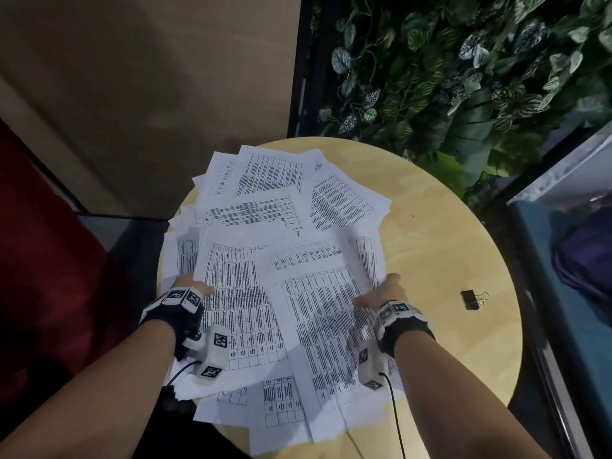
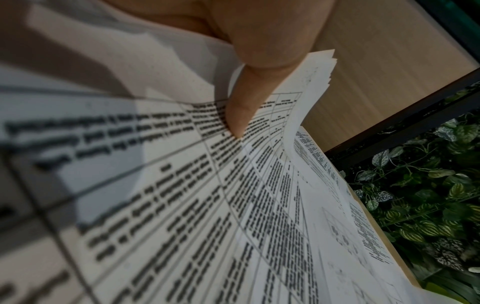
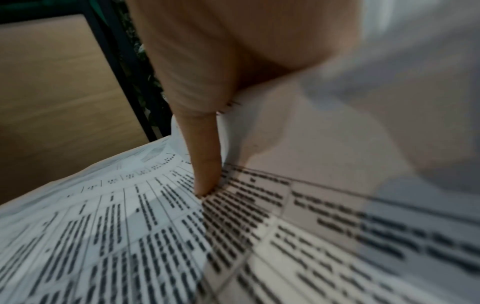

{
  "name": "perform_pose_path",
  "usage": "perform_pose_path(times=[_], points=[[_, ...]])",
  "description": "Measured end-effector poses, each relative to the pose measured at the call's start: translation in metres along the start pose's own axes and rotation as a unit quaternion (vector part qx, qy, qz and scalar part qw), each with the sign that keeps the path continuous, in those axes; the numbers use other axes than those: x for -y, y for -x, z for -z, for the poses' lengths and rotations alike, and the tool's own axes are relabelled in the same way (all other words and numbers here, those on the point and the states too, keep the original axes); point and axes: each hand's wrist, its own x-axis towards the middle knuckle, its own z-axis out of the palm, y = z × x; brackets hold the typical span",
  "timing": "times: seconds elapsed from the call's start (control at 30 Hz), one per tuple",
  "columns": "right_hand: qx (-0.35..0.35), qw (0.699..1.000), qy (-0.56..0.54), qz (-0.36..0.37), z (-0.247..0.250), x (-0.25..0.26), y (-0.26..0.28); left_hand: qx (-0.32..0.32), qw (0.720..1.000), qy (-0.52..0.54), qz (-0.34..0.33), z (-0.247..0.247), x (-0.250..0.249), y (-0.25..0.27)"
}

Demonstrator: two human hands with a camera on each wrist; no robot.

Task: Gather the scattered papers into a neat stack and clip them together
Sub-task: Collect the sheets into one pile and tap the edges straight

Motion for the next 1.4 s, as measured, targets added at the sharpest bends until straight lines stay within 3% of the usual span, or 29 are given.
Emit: perform_pose_path(times=[0.13, 0.3, 0.43, 0.53, 0.63, 0.7, 0.8, 0.87, 0.93, 1.0, 1.07, 1.17, 1.2, 1.27, 1.33, 1.4], points=[[-0.051, 0.981, 0.187, -0.001, 0.011, -0.003, 0.005, -0.003, 1.000, 0.014, -0.007, 0.002, 0.002, 0.001], [-0.048, 0.990, 0.073, 0.115, 0.029, -0.003, -0.008, 0.000, 1.000, -0.004, -0.007, 0.003, -0.004, 0.012], [-0.024, 0.988, 0.097, 0.117, 0.049, 0.005, -0.001, -0.010, 0.999, -0.029, -0.017, 0.002, -0.007, 0.019], [-0.154, 0.967, 0.099, 0.177, 0.085, 0.023, 0.023, 0.000, 1.000, -0.027, -0.007, 0.004, -0.006, 0.020], [-0.262, 0.935, -0.049, 0.233, 0.127, 0.044, 0.054, 0.021, 1.000, -0.013, -0.010, 0.007, -0.002, 0.017], [-0.220, 0.912, -0.226, 0.263, 0.148, 0.055, 0.069, 0.032, 0.999, -0.017, -0.017, 0.010, -0.001, 0.017], [-0.043, 0.869, -0.401, 0.286, 0.150, 0.060, 0.076, 0.022, 0.999, 0.017, -0.017, 0.013, 0.003, 0.017], [0.018, 0.893, -0.380, 0.240, 0.119, 0.058, 0.064, 0.023, 0.999, 0.037, -0.022, 0.013, 0.005, 0.015], [0.037, 0.928, -0.320, 0.185, 0.067, 0.045, 0.022, 0.044, 0.996, 0.064, -0.037, 0.011, 0.008, 0.007], [0.041, 0.951, -0.271, 0.142, 0.018, 0.038, -0.002, 0.050, 0.986, 0.156, -0.039, 0.011, 0.013, -0.002], [0.066, 0.964, -0.231, 0.110, -0.008, 0.048, 0.027, 0.077, 0.955, 0.282, -0.044, 0.014, 0.017, -0.008], [0.049, 0.984, -0.140, 0.103, -0.043, 0.054, 0.043, 0.132, 0.917, 0.370, -0.070, 0.014, 0.021, -0.020], [0.056, 0.982, -0.129, 0.124, -0.050, 0.059, 0.048, 0.150, 0.914, 0.371, -0.067, 0.013, 0.021, -0.016], [0.077, 0.975, -0.116, 0.176, -0.064, 0.069, 0.053, 0.131, 0.936, 0.323, -0.051, 0.009, 0.020, -0.013], [0.102, 0.967, -0.118, 0.203, -0.074, 0.076, 0.058, 0.115, 0.972, 0.200, -0.039, 0.007, 0.022, -0.008], [0.117, 0.962, -0.121, 0.215, -0.074, 0.078, 0.061, 0.126, 0.983, 0.129, -0.046, 0.009, 0.021, -0.011]])
